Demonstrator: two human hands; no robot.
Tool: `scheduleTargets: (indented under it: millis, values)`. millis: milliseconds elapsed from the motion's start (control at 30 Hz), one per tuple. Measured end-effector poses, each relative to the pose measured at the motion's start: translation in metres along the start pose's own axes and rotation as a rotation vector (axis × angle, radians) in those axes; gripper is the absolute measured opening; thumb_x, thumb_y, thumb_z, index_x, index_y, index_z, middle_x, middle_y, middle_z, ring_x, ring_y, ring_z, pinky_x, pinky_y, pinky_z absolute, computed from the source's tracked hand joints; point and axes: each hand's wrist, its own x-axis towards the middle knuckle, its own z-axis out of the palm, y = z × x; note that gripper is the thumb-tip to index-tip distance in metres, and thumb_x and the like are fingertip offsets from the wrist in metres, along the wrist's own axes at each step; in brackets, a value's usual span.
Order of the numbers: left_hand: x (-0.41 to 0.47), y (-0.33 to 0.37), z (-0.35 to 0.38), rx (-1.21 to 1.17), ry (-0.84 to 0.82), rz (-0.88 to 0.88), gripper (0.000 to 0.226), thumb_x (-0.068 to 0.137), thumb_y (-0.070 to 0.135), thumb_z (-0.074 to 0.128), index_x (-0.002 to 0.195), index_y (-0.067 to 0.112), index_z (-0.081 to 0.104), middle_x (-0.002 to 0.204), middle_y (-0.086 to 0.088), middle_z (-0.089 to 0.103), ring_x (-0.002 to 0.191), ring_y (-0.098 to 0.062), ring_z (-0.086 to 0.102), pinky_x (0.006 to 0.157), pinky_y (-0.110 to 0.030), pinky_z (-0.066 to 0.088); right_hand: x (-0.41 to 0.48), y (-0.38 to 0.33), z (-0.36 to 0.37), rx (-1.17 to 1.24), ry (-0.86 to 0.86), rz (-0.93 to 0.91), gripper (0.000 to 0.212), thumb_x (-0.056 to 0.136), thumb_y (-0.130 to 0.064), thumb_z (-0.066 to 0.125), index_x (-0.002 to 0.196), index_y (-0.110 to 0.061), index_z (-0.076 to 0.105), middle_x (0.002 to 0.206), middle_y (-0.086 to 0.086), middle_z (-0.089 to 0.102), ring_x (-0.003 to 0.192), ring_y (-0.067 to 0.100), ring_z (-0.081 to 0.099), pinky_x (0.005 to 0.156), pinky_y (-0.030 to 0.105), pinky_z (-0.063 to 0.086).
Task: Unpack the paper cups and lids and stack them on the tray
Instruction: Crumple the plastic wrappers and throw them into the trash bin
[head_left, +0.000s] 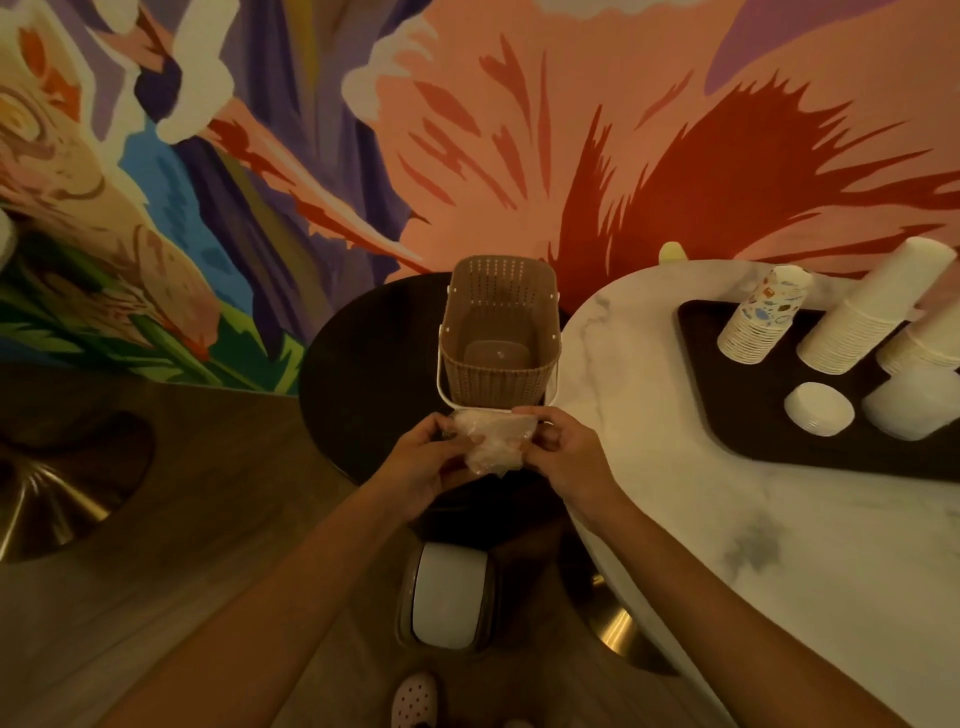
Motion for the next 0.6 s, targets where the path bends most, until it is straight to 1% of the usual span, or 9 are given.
scheduleTargets:
  millis: [67, 167, 233, 300, 333, 400, 467, 533, 600]
  values:
    - [-0.004, -0.006, -0.015, -0.017, 0.005, -0.017, 0.013, 0.086, 0.001, 0.054, 0.095, 0.011, 0.054, 0.105, -0.009, 0.06, 0.089, -0.023, 0.064, 0.057, -0.026, 0.058, -0.003, 0.006, 0.011, -0.012, -0.006, -0.015, 0.028, 0.08, 0.008, 0.061, 0.101, -0.01, 0.062, 0.098, 0.007, 0.065, 0.086, 0.016, 0.063, 0.068, 0.012, 0.054]
    - [-0.012, -0.013, -0.045, -0.021, -0.043, -0.069, 0.023, 0.087, 0.003, 0.055, 0.108, 0.013, 0.056, 0.11, -0.011, 0.062, 0.089, -0.024, 0.068, 0.06, -0.028, 0.058, -0.007, 0.016, 0.027, -0.058, -0.078, -0.006, 0.023, 0.081, 0.005, 0.061, 0.089, -0.017, 0.064, 0.091, 0.002, 0.066, 0.085, 0.015, 0.064, 0.072, 0.021, 0.056]
    - [-0.018, -0.019, -0.067, 0.002, -0.067, -0.091, 0.029, 0.087, 0.002, 0.055, 0.114, 0.012, 0.055, 0.108, -0.013, 0.065, 0.088, -0.024, 0.07, 0.065, -0.029, 0.059, -0.009, 0.024, 0.038, -0.031, -0.141, 0.031, 0.025, 0.082, 0.006, 0.059, 0.084, -0.018, 0.064, 0.088, 0.0, 0.066, 0.083, 0.018, 0.065, 0.066, 0.026, 0.058]
    - [-0.023, -0.027, -0.089, 0.098, -0.042, -0.092, 0.032, 0.086, 0.005, 0.059, 0.116, 0.014, 0.054, 0.109, -0.013, 0.066, 0.093, -0.024, 0.069, 0.074, -0.031, 0.059, -0.009, 0.036, 0.047, -0.014, -0.169, 0.063, 0.027, 0.084, 0.007, 0.056, 0.083, -0.018, 0.064, 0.089, 0.001, 0.066, 0.081, 0.018, 0.065, 0.058, 0.026, 0.059]
    - [-0.024, -0.032, -0.101, 0.169, -0.003, -0.087, 0.032, 0.085, 0.008, 0.06, 0.115, 0.017, 0.055, 0.111, -0.011, 0.066, 0.096, -0.023, 0.067, 0.079, -0.032, 0.057, -0.007, 0.044, 0.05, -0.046, -0.157, 0.064, 0.027, 0.085, 0.007, 0.054, 0.086, -0.017, 0.065, 0.092, 0.003, 0.065, 0.083, 0.018, 0.064, 0.058, 0.025, 0.058]
    - [-0.025, -0.044, -0.125, 0.291, 0.097, -0.073, 0.025, 0.086, 0.013, 0.06, 0.109, 0.024, 0.057, 0.113, -0.005, 0.064, 0.099, -0.02, 0.065, 0.089, -0.034, 0.052, -0.004, 0.067, 0.053, -0.199, -0.109, 0.041, 0.028, 0.087, 0.006, 0.052, 0.095, -0.017, 0.067, 0.099, 0.005, 0.063, 0.089, 0.017, 0.062, 0.068, 0.023, 0.057]
    - [-0.024, -0.058, -0.146, 0.337, 0.174, -0.081, 0.02, 0.089, 0.013, 0.058, 0.103, 0.027, 0.056, 0.113, -0.003, 0.062, 0.102, -0.02, 0.062, 0.095, -0.036, 0.047, -0.004, 0.092, 0.054, -0.395, -0.098, 0.009, 0.028, 0.089, 0.004, 0.051, 0.101, -0.013, 0.069, 0.101, 0.002, 0.062, 0.093, 0.014, 0.06, 0.076, 0.011, 0.05]
    - [-0.019, -0.075, -0.165, 0.337, 0.219, -0.099, 0.018, 0.09, 0.011, 0.055, 0.104, 0.023, 0.055, 0.107, -0.002, 0.061, 0.099, -0.019, 0.061, 0.09, -0.033, 0.048, -0.007, 0.119, 0.054, -0.549, -0.128, -0.016, 0.028, 0.089, 0.004, 0.048, 0.102, -0.009, 0.069, 0.098, 0.0, 0.059, 0.087, 0.006, 0.056, 0.07, -0.001, 0.041]
    - [-0.011, -0.097, -0.182, 0.326, 0.253, -0.115, 0.017, 0.091, 0.008, 0.053, 0.104, 0.019, 0.054, 0.1, 0.0, 0.059, 0.09, -0.015, 0.059, 0.081, -0.025, 0.047, -0.008, 0.15, 0.056, -0.667, -0.189, 0.001, 0.028, 0.09, 0.004, 0.047, 0.101, -0.009, 0.069, 0.1, -0.003, 0.056, 0.088, 0.005, 0.054, 0.069, -0.003, 0.039]
